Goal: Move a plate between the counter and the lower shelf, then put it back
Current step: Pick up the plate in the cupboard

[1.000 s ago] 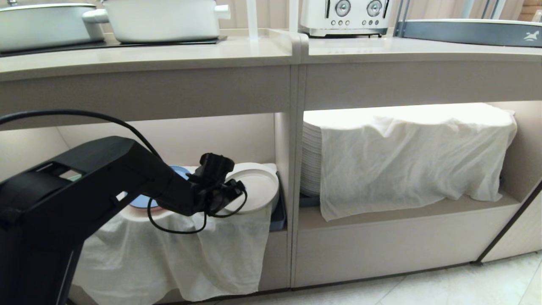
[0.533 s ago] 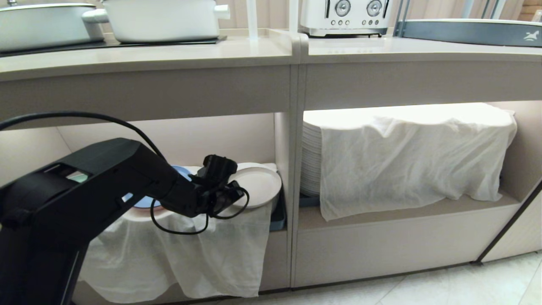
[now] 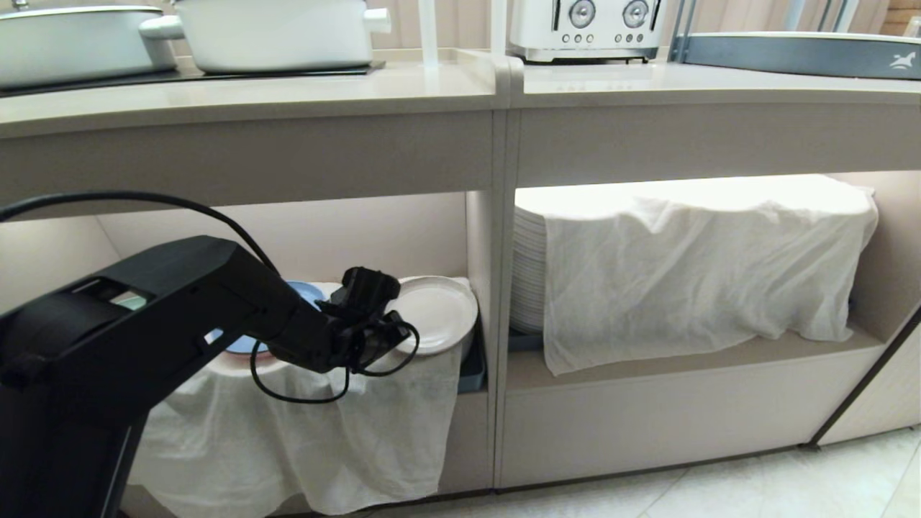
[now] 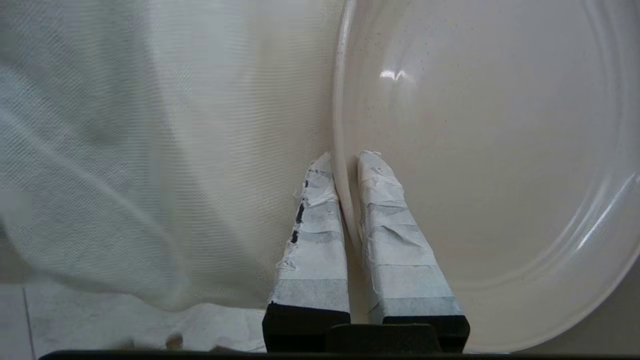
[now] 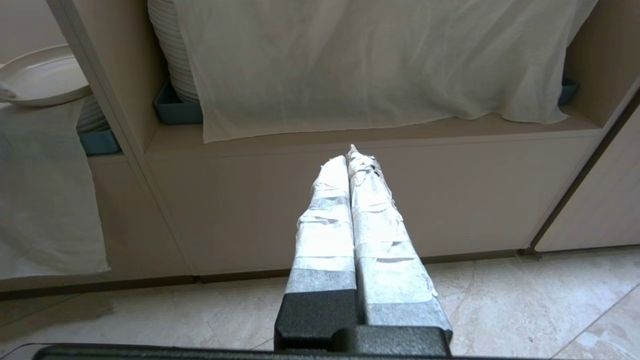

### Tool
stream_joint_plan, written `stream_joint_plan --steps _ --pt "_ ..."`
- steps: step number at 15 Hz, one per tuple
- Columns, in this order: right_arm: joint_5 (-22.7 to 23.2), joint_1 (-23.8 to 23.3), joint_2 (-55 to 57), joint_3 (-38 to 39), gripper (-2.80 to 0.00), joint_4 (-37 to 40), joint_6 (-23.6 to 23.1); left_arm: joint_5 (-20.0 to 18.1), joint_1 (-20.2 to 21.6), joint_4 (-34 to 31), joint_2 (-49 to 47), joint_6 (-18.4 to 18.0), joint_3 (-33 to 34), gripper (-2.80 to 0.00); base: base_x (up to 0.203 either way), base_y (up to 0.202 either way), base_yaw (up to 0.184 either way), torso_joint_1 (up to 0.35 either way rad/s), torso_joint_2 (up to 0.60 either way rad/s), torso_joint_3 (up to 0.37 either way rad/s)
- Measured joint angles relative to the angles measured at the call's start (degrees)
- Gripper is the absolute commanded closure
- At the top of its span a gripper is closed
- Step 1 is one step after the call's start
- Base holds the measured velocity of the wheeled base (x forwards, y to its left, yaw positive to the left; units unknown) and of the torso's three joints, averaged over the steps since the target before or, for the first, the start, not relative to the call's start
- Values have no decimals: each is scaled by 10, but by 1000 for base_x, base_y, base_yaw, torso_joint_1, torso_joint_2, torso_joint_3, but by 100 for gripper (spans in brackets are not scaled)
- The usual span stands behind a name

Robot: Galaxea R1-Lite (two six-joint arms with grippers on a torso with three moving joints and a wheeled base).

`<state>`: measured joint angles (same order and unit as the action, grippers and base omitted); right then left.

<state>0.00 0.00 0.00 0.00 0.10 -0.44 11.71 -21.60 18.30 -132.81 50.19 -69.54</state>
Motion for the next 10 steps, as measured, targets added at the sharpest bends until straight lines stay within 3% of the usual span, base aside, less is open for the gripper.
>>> stream_joint_plan --steps 10 --pt "0 0 0 0 0 0 0 2 3 -2 58 34 95 0 0 0 0 0 0 0"
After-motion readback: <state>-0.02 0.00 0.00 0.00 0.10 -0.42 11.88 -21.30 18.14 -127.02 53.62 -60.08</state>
